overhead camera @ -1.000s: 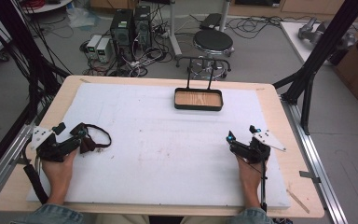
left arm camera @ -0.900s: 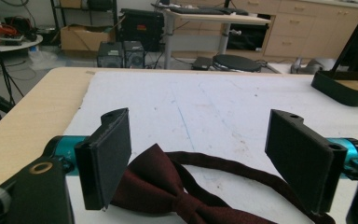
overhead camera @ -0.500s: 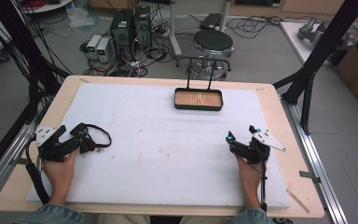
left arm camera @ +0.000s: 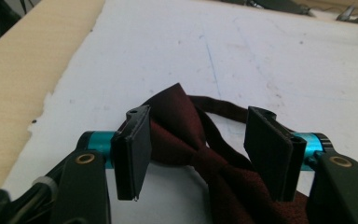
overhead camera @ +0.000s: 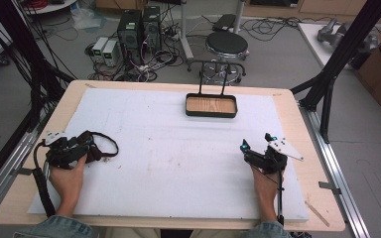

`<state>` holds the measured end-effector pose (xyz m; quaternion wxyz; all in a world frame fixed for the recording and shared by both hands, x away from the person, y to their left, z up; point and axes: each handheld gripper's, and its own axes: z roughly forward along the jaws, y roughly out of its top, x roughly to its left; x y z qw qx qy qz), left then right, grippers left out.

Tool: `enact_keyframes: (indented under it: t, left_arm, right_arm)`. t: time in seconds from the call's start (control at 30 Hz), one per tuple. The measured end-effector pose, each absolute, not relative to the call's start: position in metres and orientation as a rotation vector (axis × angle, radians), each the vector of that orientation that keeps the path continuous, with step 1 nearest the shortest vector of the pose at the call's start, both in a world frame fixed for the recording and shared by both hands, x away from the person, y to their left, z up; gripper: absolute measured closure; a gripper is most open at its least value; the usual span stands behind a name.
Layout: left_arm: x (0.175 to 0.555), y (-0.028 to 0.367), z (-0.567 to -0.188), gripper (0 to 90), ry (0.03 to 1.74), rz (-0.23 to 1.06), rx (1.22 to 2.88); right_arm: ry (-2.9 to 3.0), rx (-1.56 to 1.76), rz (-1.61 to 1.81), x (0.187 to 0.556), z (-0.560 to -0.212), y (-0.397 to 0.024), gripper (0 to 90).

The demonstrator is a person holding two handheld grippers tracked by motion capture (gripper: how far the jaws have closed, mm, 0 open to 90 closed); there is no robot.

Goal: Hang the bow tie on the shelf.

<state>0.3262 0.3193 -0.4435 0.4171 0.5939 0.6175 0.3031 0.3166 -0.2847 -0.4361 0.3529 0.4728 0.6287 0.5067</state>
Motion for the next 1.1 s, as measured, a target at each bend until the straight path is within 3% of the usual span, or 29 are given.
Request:
enact_keyframes:
  t: [0.37, 0.63, 0.73, 0.9, 1.1]
  left_arm:
    - [0.334, 0.315, -0.446, 52.4, 1.675, 0.700, 1.536]
    - [0.334, 0.313, -0.446, 75.4, 1.700, 0.619, 1.535]
    - [0.333, 0.312, -0.446, 77.0, 1.695, 0.630, 1.537]
    - [0.329, 0.311, -0.439, 77.6, 1.603, 0.620, 1.510]
    - [0.325, 0.297, -0.421, 77.5, 1.340, 0.570, 1.539]
  right_arm:
    - [1.630, 1.217, 1.300, 0.317, -0.436, -0.285, 11.3]
    - [1.631, 1.217, 1.301, 0.317, -0.436, -0.285, 11.2]
    - [1.627, 1.228, 1.308, 0.317, -0.436, -0.285, 11.3]
    - [1.629, 1.227, 1.308, 0.317, -0.436, -0.285, 11.3]
    - [1.627, 1.228, 1.308, 0.317, -0.436, -0.285, 11.3]
